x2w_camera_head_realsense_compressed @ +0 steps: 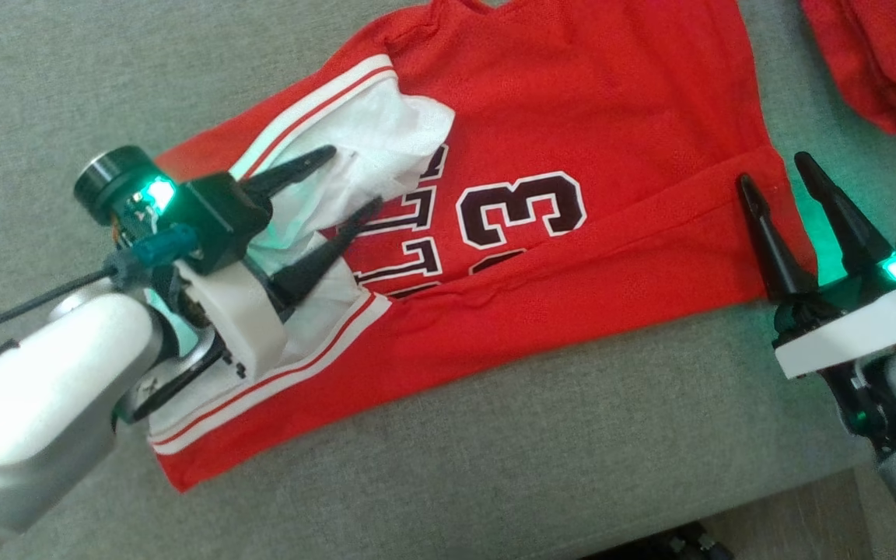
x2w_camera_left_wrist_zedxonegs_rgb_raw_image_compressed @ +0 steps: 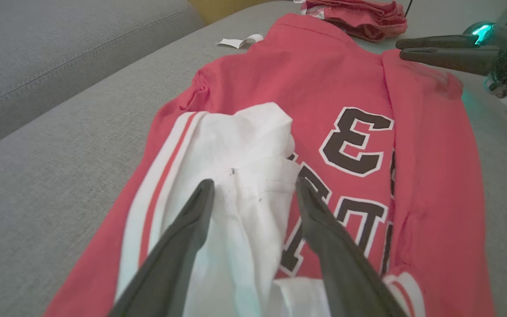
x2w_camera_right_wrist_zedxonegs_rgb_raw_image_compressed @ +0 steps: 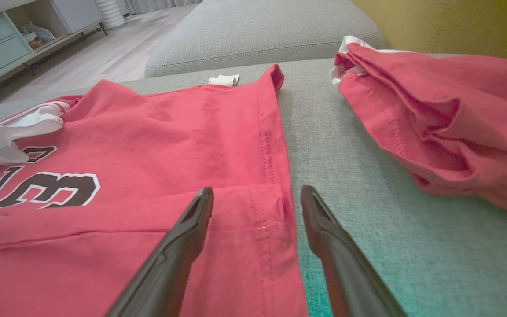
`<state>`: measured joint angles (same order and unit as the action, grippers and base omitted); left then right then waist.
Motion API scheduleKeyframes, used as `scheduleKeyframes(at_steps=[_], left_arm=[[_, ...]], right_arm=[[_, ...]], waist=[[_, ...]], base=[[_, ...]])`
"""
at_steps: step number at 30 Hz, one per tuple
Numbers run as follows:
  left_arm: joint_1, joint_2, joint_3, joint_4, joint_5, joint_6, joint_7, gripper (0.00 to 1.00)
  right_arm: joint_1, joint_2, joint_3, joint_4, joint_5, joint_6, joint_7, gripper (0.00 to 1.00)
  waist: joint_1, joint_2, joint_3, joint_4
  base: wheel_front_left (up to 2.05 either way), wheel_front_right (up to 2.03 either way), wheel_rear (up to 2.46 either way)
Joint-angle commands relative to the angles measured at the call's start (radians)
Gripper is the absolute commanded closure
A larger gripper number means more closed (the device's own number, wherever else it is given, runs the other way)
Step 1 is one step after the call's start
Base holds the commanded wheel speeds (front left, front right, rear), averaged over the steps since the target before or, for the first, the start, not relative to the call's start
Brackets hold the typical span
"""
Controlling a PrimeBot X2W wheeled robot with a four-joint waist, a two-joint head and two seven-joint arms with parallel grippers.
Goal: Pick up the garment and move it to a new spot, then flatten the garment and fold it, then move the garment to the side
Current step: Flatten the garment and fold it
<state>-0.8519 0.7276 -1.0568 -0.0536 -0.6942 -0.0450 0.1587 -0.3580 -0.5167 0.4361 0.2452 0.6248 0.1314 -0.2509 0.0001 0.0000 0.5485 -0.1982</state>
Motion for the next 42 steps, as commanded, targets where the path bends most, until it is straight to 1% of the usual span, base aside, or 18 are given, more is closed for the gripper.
scheduleKeyframes(at_steps=[1,2,3,4,10,16,19,22,25,29,33,38,40,41,42], left_arm=[[-0.038,0.033,0.053,-0.024,-0.001,-0.005,0.004,0.43],[-0.039,0.034,0.053,-0.024,-0.002,-0.006,0.004,0.64],[-0.039,0.036,0.052,-0.026,-0.004,-0.007,0.004,0.88],[-0.039,0.039,0.052,-0.027,-0.005,-0.009,0.005,1.00],[-0.052,0.054,0.059,-0.042,0.009,-0.012,-0.012,1.00],[-0.090,0.077,0.089,-0.065,0.041,-0.015,-0.064,1.00],[-0.122,0.090,0.112,-0.077,0.054,-0.013,-0.078,1.00],[-0.163,0.102,0.136,-0.088,0.067,-0.013,-0.084,1.00],[-0.204,0.114,0.159,-0.094,0.077,-0.013,-0.082,1.00],[-0.259,0.124,0.180,-0.091,0.090,-0.018,-0.070,1.00],[-0.305,0.118,0.186,-0.071,0.096,-0.033,-0.065,1.00],[-0.339,0.098,0.172,-0.033,0.102,-0.050,-0.067,1.00],[-0.343,0.093,0.167,-0.018,0.100,-0.054,-0.073,1.00],[-0.344,0.092,0.165,-0.010,0.097,-0.056,-0.076,1.00],[-0.345,0.091,0.164,-0.003,0.094,-0.058,-0.080,1.00]], right_arm=[[0.023,-0.020,0.005,-0.018,0.007,-0.001,-0.011,0.00],[0.026,-0.020,0.003,-0.017,0.007,-0.001,-0.011,0.00],[0.028,-0.020,0.000,-0.017,0.007,-0.001,-0.011,0.00],[0.031,-0.019,-0.002,-0.016,0.007,-0.001,-0.011,0.00],[0.028,-0.025,-0.013,-0.023,0.003,-0.001,-0.011,0.00],[-0.011,-0.054,-0.013,-0.048,0.016,-0.001,-0.010,0.00],[-0.067,-0.072,-0.003,-0.055,0.018,-0.001,0.018,0.00],[-0.143,-0.078,0.011,-0.046,0.044,-0.001,0.080,0.00],[-0.239,-0.087,0.029,-0.009,0.074,-0.001,0.173,0.00],[-0.386,-0.107,0.053,0.077,0.070,-0.001,0.272,0.00],[-0.497,-0.115,0.089,0.180,0.075,-0.001,0.343,0.00],[-0.574,-0.121,0.162,0.291,0.073,-0.001,0.401,0.00],[-0.588,-0.120,0.189,0.315,0.092,-0.001,0.418,0.16],[-0.593,-0.121,0.203,0.321,0.102,-0.001,0.424,0.22],[-0.599,-0.124,0.218,0.323,0.110,-0.001,0.426,0.52]], waist=[[-0.0001,0.0000,-0.001,-0.001],[-0.0001,0.0000,-0.002,0.000],[-0.0001,0.0000,-0.003,0.001],[-0.0001,0.0000,-0.005,0.002],[-0.0001,0.0000,-0.011,0.017],[-0.0001,0.0000,-0.016,0.039],[-0.0001,0.0000,-0.014,0.047],[-0.0001,0.0000,-0.005,0.056],[-0.0001,0.0000,0.011,0.065],[-0.0001,0.0000,0.039,0.084],[-0.0001,0.0000,0.070,0.109],[-0.0001,0.0000,0.087,0.131],[-0.0001,0.0000,0.086,0.136],[-0.0001,0.0000,0.085,0.139],[-0.0001,0.0000,0.084,0.140]], base=[[0.00,0.00,0.00],[0.00,0.00,0.00],[0.00,0.00,0.00],[0.00,0.00,0.00],[0.00,0.00,0.00],[0.00,0.00,0.00],[0.00,0.00,0.00],[0.00,0.00,0.00],[0.00,0.00,0.00],[0.00,0.00,0.00],[0.00,0.00,0.00],[0.00,0.00,0.00],[0.00,0.00,0.00],[0.00,0.00,0.00],[0.00,0.00,0.00]])
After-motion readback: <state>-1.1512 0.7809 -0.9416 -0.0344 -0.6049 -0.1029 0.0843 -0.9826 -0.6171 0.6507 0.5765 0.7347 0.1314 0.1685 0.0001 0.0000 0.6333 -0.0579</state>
